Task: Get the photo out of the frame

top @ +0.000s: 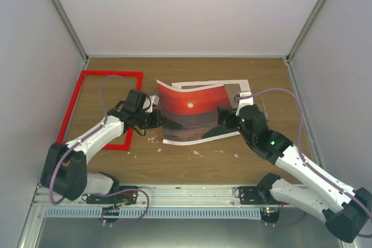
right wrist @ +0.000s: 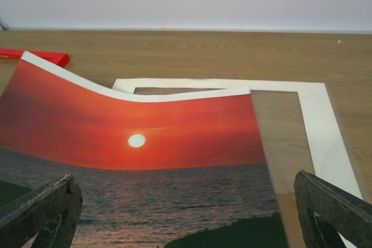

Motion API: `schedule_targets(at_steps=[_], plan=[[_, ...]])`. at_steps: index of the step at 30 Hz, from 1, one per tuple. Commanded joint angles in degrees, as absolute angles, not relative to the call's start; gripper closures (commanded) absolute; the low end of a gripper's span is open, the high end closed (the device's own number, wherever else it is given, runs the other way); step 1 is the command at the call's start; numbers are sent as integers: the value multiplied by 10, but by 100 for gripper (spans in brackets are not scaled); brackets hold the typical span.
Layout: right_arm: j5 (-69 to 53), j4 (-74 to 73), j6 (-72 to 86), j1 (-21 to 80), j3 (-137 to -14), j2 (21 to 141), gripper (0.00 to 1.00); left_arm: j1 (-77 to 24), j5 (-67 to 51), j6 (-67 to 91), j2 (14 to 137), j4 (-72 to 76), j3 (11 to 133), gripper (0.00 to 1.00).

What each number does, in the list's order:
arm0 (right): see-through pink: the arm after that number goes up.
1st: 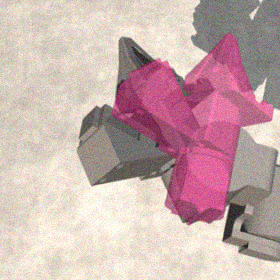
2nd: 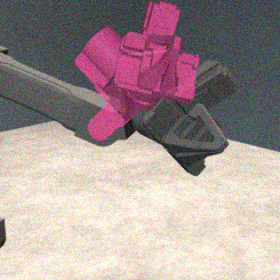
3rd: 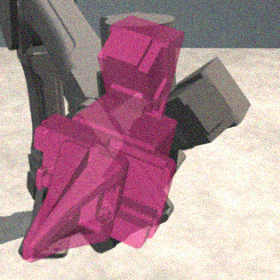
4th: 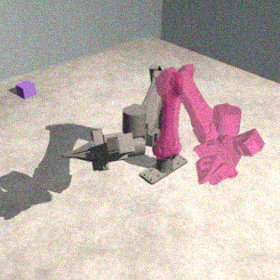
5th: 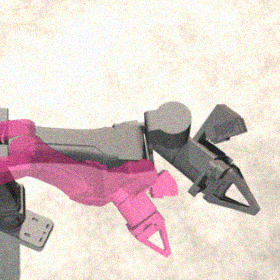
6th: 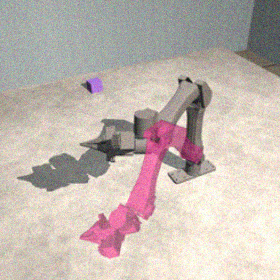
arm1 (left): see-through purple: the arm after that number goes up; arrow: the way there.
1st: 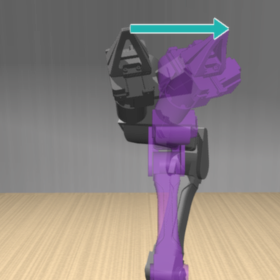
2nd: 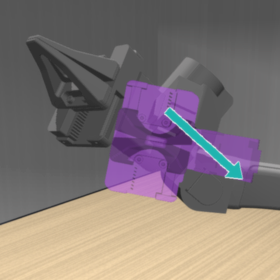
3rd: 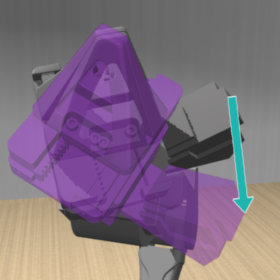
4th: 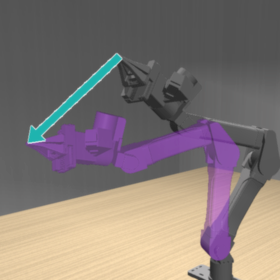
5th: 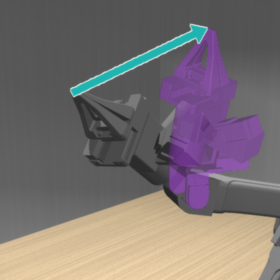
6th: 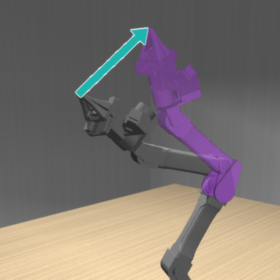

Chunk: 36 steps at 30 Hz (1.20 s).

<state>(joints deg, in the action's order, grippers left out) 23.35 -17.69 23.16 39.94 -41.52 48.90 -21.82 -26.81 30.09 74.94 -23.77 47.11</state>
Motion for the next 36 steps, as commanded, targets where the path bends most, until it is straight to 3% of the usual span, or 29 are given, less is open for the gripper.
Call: schedule_targets(at_steps=[1, 17, 22, 27, 32, 36], plan=[[213, -136, 232, 397, -399, 499, 1, -205, -236, 258, 798, -216, 477, 100], [206, -93, 231, 397, -371, 536, 0, -185, -162, 209, 950, -238, 554, 96], [230, -95, 228, 396, -367, 536, 0, -177, -132, 216, 937, -244, 551, 74], [250, -98, 223, 394, -369, 545, 0, -176, -108, 227, 915, -246, 547, 61], [233, -113, 222, 358, -386, 555, 0, -173, -89, 246, 842, -250, 533, 38], [197, -133, 230, 307, -397, 537, 0, -172, -75, 269, 756, -260, 511, 28]])
